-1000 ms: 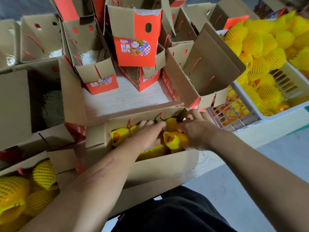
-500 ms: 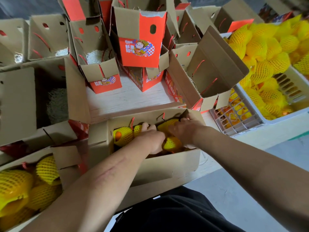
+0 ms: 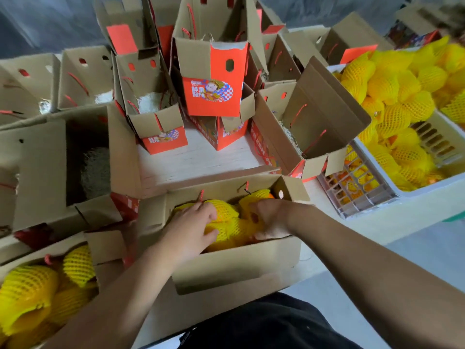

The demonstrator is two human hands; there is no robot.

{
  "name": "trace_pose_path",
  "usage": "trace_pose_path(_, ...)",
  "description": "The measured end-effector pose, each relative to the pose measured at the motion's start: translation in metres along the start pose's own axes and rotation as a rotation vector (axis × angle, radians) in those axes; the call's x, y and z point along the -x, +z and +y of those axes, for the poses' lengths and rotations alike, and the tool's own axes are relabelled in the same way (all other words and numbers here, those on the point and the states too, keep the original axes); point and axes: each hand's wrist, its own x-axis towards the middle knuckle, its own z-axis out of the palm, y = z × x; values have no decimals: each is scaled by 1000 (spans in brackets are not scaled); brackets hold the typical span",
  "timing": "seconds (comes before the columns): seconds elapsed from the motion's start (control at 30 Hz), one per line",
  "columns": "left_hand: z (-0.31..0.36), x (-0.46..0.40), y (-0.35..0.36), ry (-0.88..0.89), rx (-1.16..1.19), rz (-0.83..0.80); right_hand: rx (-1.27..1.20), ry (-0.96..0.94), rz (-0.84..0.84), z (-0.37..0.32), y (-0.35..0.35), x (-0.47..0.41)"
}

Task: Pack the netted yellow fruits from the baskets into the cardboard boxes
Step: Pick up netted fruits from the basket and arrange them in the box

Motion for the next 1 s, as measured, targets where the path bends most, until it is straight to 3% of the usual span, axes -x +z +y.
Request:
trace_pose_path(0.17,16,-8,-5,-159,-300,-227,74,-6,42,-29,16,-25)
trace_pose_path(0.33,17,-12,-4,-148,-494,-253,210,116,34,-36,31,-44)
trace_pose_path(0.5,11,-12,-14,-175,-533,-324,358,145,58,-36,42,-50)
trace_pose_path(0.67,24,-14,-5,-257,-675,-383,395,65,100,-35,36,-55)
trace_pose_path(0.87,17,-11,-20,-250,-524,-362,27,60,-7,-6,16,-35)
trace_pose_path(1.0,14,-9,-31,-198,-128,-76,134,13,18,-19,25,-43)
